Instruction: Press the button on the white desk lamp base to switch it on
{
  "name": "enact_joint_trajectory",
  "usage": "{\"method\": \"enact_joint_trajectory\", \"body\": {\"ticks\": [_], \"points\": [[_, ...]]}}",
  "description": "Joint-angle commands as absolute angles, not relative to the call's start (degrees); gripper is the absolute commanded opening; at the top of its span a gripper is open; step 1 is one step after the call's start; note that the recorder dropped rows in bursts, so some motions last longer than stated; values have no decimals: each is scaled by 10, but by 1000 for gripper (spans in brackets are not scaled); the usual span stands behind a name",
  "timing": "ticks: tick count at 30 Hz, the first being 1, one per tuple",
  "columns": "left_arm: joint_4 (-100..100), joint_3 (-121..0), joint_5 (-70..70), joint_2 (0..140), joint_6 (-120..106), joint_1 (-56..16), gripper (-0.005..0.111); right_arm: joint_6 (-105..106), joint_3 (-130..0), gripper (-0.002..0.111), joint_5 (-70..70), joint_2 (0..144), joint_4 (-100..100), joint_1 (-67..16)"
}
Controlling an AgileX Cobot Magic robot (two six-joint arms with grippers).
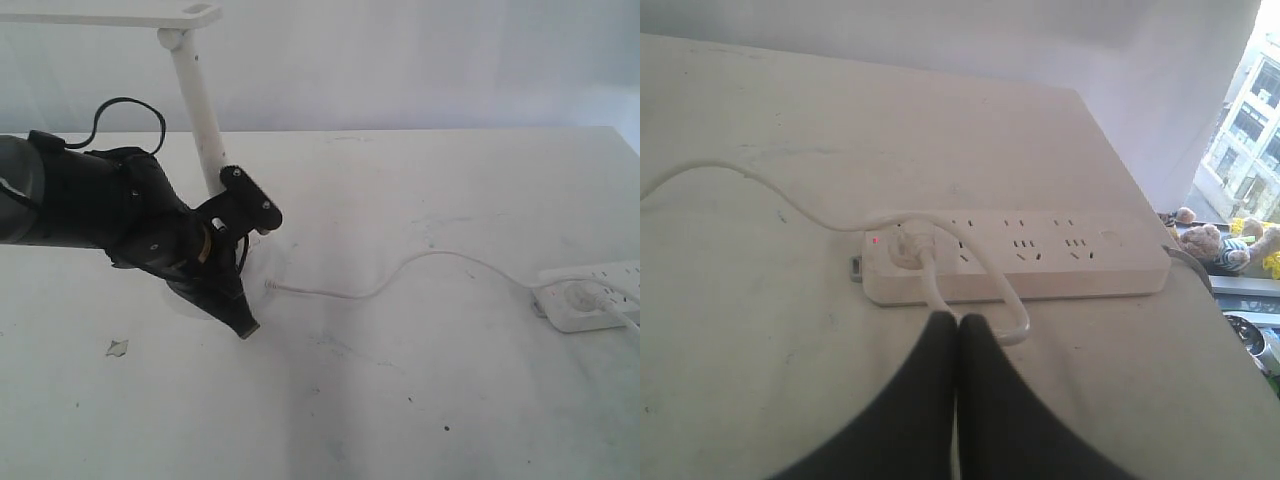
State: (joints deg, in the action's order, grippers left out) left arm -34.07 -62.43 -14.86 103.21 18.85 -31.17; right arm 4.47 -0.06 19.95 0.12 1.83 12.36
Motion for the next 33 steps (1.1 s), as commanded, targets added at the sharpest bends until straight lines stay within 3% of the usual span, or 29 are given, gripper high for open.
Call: {"method": "enact_joint_trajectory", "body": {"ticks": [1, 8, 33], "points": [[-346, -628, -145, 1034, 197, -304, 0, 42, 0, 0, 196, 0, 18, 126], [-331, -628, -146, 1034, 197, -274, 0, 42, 0, 0, 196, 0, 18, 126], [-250, -627, -120, 1034, 193, -275, 0, 42, 0, 0, 196, 0, 18, 126]]}}
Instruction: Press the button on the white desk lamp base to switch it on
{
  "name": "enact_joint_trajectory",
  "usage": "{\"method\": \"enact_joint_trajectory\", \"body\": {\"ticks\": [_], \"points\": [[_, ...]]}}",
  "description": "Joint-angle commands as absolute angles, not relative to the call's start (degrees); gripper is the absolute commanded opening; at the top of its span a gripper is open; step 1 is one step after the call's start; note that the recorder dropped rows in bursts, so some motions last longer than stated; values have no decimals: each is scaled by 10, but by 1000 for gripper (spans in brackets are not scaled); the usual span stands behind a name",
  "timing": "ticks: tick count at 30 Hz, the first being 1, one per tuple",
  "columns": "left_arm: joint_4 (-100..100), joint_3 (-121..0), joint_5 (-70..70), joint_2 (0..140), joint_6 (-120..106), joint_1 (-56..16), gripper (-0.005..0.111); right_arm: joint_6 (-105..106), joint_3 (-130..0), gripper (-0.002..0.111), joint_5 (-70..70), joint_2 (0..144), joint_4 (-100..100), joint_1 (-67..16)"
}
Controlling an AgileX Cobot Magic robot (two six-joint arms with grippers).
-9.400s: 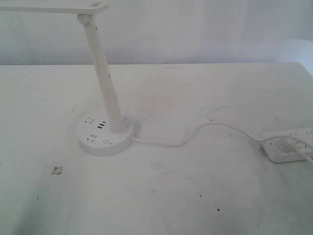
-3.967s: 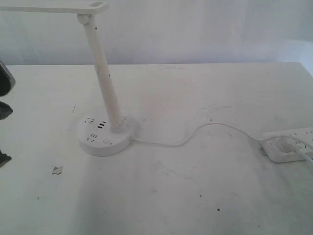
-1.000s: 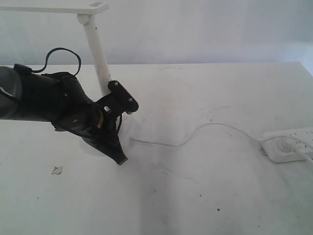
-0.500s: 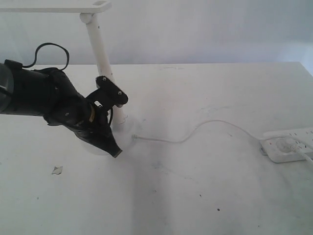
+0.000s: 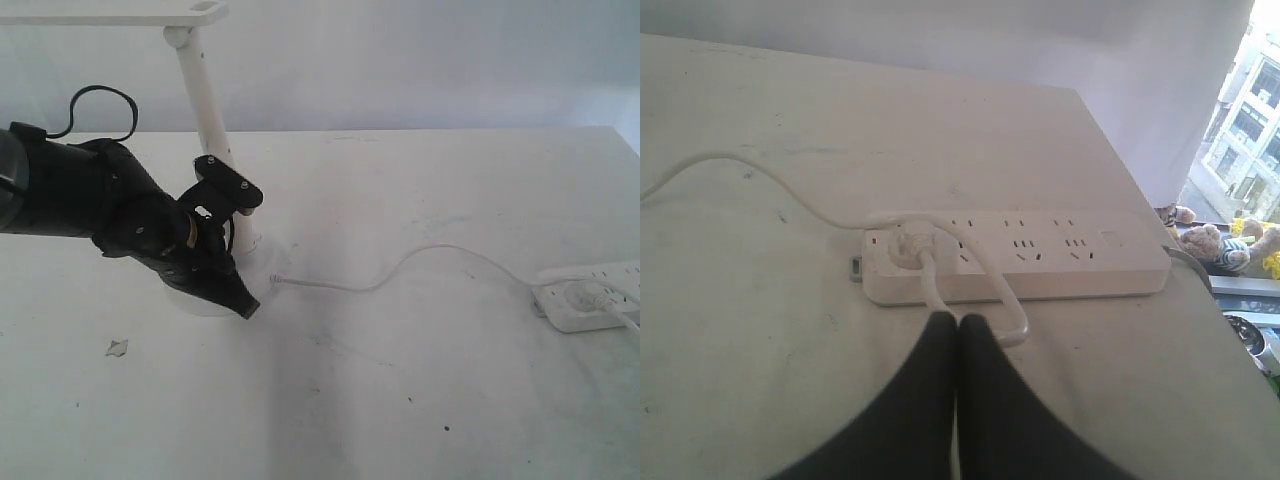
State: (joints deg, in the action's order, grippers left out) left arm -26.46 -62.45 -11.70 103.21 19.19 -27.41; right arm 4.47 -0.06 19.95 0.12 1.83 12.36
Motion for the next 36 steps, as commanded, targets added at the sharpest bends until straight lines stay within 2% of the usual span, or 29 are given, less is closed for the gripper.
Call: {"method": "enact_joint_trajectory", "body": {"ticks": [1, 36], "points": [[-247, -627, -120, 1034, 193, -275, 0, 42, 0, 0, 196, 0, 18, 126], [-212, -626, -108, 1059, 197, -275, 0, 42, 0, 0, 196, 0, 18, 126]]}}
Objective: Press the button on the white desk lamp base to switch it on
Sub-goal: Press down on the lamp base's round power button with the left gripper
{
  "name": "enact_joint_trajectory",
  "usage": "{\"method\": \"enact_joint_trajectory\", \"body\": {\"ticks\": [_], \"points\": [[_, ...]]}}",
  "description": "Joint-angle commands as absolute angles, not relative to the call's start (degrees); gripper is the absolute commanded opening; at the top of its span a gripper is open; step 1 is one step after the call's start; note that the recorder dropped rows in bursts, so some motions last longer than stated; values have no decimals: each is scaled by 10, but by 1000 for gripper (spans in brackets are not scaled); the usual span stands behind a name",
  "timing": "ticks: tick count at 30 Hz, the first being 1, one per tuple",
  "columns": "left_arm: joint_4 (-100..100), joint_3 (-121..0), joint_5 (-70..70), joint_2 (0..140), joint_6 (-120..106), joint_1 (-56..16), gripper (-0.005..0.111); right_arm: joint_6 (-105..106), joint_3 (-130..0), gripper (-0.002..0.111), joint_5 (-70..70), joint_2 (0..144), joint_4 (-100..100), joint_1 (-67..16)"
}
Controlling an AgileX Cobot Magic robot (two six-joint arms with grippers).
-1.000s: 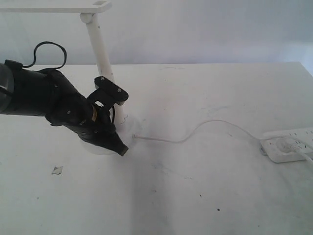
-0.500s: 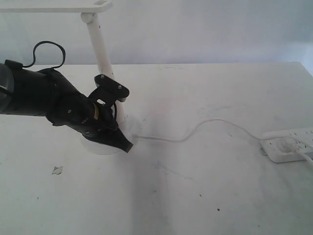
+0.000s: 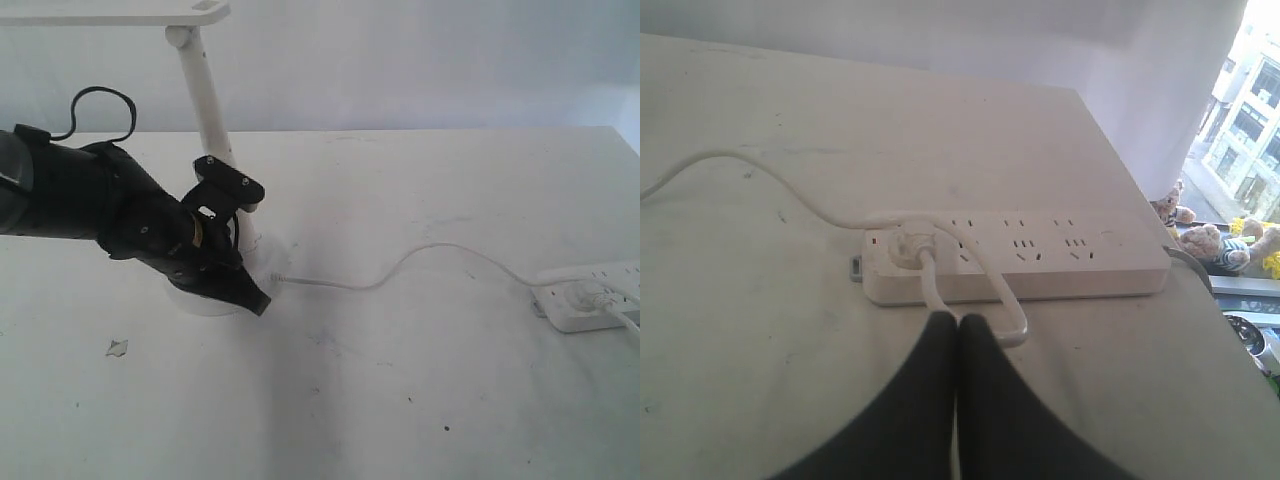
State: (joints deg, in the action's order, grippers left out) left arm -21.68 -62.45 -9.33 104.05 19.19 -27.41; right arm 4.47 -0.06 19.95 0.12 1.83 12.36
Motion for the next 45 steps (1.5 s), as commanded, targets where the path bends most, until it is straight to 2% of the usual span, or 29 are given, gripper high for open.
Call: {"method": "enact_joint_trajectory", "body": {"ticks": [1, 14, 21, 26, 38, 45], "points": [[-212, -626, -106, 1063, 197, -275, 0, 42, 0, 0, 196, 0, 18, 126], [-202, -626, -103, 1074, 197, -275, 0, 42, 0, 0, 196, 0, 18, 126], [-164, -628, -194, 1078, 182, -266, 0, 42, 0, 0, 196, 0, 18, 126], [-63, -633, -259, 1130, 38, -258, 0, 42, 0, 0, 196, 0, 18, 126], [-80, -633, -185, 1007, 47, -260, 0, 42, 0, 0, 196, 0, 18, 126], [-80, -633, -95, 994, 67, -260, 0, 42, 0, 0, 196, 0, 18, 126]]}}
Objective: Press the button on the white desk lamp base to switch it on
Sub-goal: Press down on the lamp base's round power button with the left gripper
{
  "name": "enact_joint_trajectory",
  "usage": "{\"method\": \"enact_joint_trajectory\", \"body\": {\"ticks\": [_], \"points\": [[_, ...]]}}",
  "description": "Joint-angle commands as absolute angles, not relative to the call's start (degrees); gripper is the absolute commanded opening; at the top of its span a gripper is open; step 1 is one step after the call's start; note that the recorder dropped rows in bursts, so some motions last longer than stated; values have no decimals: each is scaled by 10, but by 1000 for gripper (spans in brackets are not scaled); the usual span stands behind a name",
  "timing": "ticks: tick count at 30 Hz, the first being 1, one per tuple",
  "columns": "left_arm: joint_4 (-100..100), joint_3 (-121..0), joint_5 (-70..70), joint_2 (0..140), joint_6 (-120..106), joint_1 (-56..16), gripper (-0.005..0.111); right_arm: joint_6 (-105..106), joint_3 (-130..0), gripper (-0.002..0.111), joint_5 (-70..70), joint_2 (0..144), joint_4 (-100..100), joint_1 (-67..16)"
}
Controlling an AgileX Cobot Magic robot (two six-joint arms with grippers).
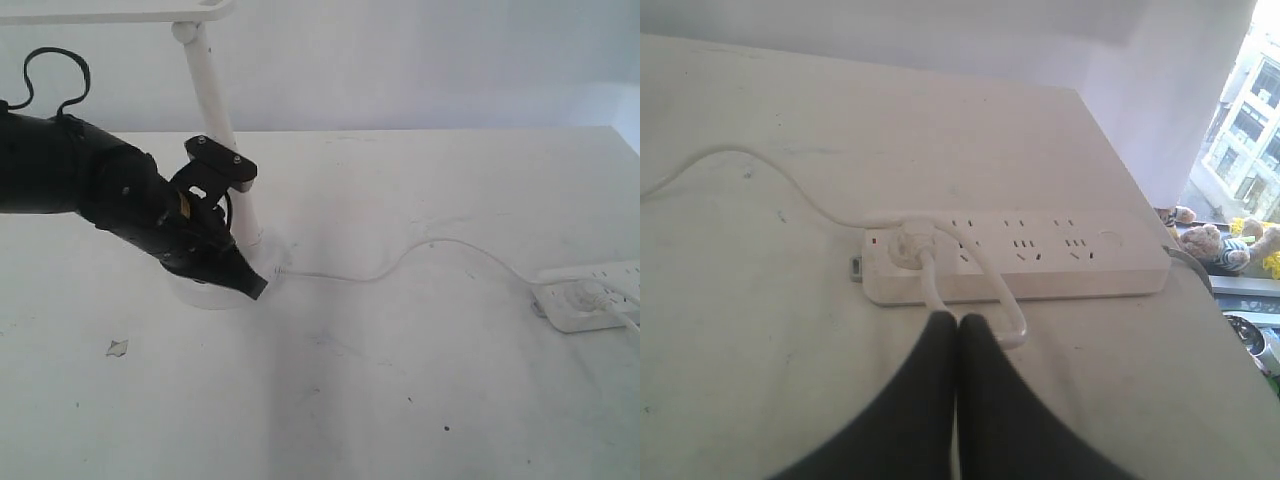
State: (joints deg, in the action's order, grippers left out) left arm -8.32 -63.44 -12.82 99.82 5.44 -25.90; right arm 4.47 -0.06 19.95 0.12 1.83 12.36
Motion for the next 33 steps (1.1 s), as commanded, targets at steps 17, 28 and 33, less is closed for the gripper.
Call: {"method": "enact_joint_trajectory", "body": {"ticks": [17, 28, 33], "points": [[-82, -633, -35, 1056, 67, -258, 0, 42, 0, 0, 196, 0, 18, 126], [-82, -633, -42, 1056, 67, -240, 0, 42, 0, 0, 196, 0, 18, 126], [-82, -633, -40, 1056, 67, -240, 0, 42, 0, 0, 196, 0, 18, 126]]}}
